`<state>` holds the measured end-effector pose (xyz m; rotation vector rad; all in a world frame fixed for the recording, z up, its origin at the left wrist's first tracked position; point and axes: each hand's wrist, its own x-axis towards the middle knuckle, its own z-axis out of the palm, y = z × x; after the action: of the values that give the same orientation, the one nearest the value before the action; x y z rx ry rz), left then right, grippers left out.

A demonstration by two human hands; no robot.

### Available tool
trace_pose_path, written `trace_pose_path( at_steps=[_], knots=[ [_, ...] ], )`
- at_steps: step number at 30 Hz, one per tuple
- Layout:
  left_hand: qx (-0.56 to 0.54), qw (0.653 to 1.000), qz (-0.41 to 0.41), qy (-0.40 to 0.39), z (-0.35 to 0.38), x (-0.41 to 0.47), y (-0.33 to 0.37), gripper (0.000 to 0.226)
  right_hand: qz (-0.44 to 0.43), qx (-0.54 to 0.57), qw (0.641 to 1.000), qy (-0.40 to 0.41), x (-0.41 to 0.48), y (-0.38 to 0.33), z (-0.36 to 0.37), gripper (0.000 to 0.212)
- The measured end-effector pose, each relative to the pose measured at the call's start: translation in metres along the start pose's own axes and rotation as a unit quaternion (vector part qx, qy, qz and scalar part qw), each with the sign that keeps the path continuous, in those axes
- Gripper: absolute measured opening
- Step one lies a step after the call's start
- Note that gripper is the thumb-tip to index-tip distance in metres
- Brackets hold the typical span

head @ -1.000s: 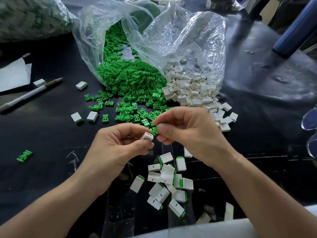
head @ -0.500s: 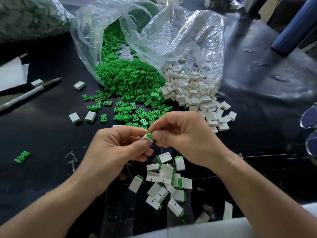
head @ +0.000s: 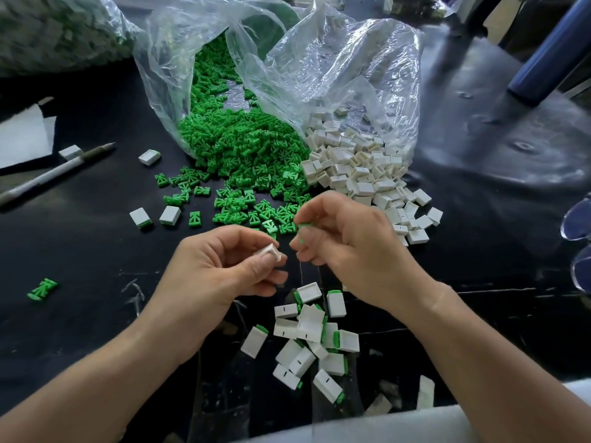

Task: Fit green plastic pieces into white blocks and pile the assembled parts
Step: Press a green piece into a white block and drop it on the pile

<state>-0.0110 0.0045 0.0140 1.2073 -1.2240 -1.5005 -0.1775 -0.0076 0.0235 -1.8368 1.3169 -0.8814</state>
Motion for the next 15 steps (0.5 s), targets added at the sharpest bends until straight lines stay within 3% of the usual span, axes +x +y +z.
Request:
trace_pose_path(
  at_steps=[5,10,15],
  knots=[
    [-0.008,0.999,-0.018,-0.03,0.0021,-0.0013,-0.0007,0.019,0.005,0.006,1.0,0.002,0.0015,-0.0007,0.0051,0.026],
    [0.009,0.999,-0.013,-0.031,0.0012,-0.0014,0.0002,0.023,0.031,0.159,0.987,0.005,0.0013,-0.0017,0.0054,0.023],
    [0.017,0.999,-0.005,-0.027,0.0004,-0.0011,-0.0007,0.021,0.034,0.133,0.99,-0.02,0.0004,-0.0014,0.0062,0.024]
  ],
)
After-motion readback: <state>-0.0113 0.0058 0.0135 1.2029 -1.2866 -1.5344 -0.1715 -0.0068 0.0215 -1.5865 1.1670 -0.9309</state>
